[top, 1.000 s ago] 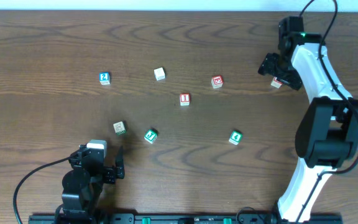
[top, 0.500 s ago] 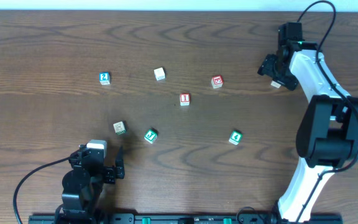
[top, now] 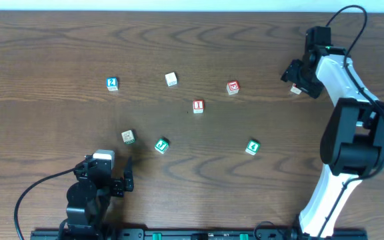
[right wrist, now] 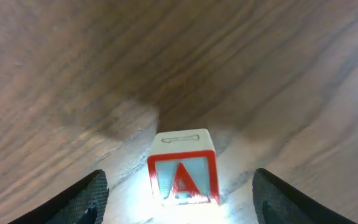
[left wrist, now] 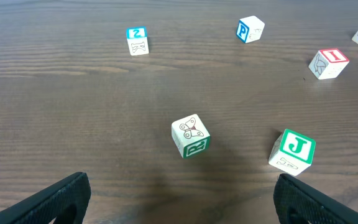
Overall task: Spell out Ai2
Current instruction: 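Move the right gripper to the red A block and grasp it, then carry the A block and place it left of the I block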
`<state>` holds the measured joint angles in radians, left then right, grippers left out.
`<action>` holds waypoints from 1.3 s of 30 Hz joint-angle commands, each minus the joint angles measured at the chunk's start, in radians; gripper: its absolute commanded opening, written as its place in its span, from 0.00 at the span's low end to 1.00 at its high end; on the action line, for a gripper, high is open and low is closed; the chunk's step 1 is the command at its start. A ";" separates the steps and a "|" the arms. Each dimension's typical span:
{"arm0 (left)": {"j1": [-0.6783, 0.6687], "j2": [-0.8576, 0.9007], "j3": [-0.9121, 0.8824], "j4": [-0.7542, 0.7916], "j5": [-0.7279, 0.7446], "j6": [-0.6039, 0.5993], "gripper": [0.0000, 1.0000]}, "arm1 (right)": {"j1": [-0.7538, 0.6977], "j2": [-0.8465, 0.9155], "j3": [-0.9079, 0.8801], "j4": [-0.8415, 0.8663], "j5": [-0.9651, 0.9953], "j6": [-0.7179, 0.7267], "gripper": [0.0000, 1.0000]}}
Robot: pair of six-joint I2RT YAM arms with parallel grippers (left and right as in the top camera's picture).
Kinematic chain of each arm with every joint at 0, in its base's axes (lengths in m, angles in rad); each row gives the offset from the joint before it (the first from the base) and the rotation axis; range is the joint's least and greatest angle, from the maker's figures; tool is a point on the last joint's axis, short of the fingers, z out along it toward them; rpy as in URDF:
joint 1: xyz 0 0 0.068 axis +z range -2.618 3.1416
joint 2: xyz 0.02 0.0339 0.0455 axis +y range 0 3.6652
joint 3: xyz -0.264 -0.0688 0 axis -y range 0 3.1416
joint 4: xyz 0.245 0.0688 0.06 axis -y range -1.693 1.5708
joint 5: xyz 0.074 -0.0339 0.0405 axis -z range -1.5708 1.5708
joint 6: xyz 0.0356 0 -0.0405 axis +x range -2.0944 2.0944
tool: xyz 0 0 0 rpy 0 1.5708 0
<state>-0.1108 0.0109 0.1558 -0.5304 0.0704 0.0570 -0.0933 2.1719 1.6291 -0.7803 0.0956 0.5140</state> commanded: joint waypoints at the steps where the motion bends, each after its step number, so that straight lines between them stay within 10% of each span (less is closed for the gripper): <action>1: 0.008 -0.006 -0.013 0.005 -0.014 0.014 0.95 | -0.003 0.041 -0.007 0.002 -0.018 -0.007 0.72; 39: 0.008 -0.006 -0.013 0.005 -0.014 0.014 0.95 | 0.033 0.030 0.179 -0.110 -0.070 -0.113 0.11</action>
<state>-0.1108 0.0109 0.1558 -0.5308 0.0704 0.0570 -0.0895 2.2147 1.6913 -0.8558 0.0582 0.4080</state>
